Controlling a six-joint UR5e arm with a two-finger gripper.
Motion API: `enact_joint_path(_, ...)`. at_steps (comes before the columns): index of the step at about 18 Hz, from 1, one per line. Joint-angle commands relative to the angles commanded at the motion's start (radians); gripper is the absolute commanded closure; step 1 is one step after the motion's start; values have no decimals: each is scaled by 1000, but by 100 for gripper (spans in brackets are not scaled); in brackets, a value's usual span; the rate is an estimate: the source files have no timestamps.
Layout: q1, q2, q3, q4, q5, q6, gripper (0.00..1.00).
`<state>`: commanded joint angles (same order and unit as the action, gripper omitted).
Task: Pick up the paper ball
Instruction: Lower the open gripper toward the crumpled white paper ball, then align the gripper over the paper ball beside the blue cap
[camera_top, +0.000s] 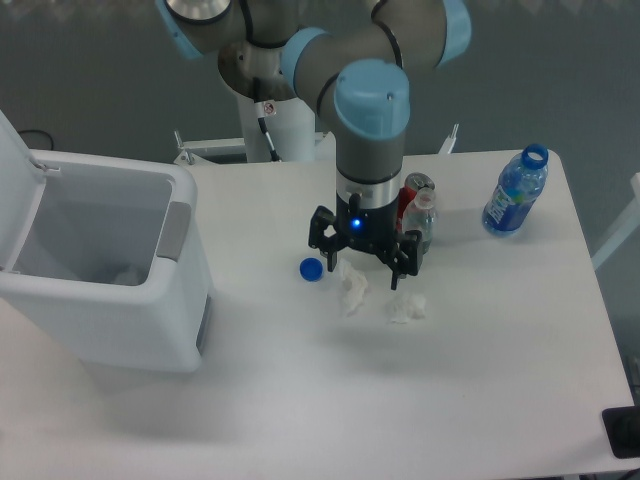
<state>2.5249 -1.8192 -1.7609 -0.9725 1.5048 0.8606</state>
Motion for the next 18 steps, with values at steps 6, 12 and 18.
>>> enact_joint_path(6,18,-23,-5,-3,9,-48,0)
enact_joint_path(12,18,-54,-40,-8,11,-98,0)
enact_joint_path(18,15,-71,-72,-8,9,-91,0)
